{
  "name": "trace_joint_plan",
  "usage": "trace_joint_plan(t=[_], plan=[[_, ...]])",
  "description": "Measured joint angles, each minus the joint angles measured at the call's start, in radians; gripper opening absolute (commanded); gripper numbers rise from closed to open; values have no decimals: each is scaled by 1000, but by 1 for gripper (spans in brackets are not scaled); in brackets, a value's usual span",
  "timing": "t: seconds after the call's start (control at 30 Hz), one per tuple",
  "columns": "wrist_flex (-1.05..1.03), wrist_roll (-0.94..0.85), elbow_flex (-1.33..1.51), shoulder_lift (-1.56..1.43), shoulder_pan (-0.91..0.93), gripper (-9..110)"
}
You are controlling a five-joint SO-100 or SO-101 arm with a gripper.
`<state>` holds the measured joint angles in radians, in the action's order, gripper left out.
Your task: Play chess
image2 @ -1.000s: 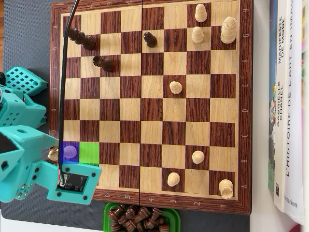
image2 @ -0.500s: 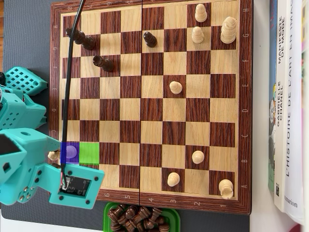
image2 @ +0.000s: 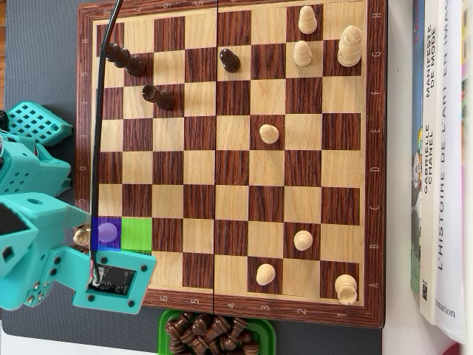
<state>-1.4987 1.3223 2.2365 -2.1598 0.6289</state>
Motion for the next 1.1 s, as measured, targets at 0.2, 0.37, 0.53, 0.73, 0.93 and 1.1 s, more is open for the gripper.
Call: trace_joint_plan(t=[0.2, 0.37, 0.53, 0.73, 0.93, 1.1], plan=[[0, 0, 0, 0, 0, 11], [0, 0, 0, 0, 0, 9], [0, 0, 0, 0, 0, 9], [0, 0, 0, 0, 0, 6], [0, 0, 0, 0, 3, 6], [-3, 0, 0, 0, 2, 6]])
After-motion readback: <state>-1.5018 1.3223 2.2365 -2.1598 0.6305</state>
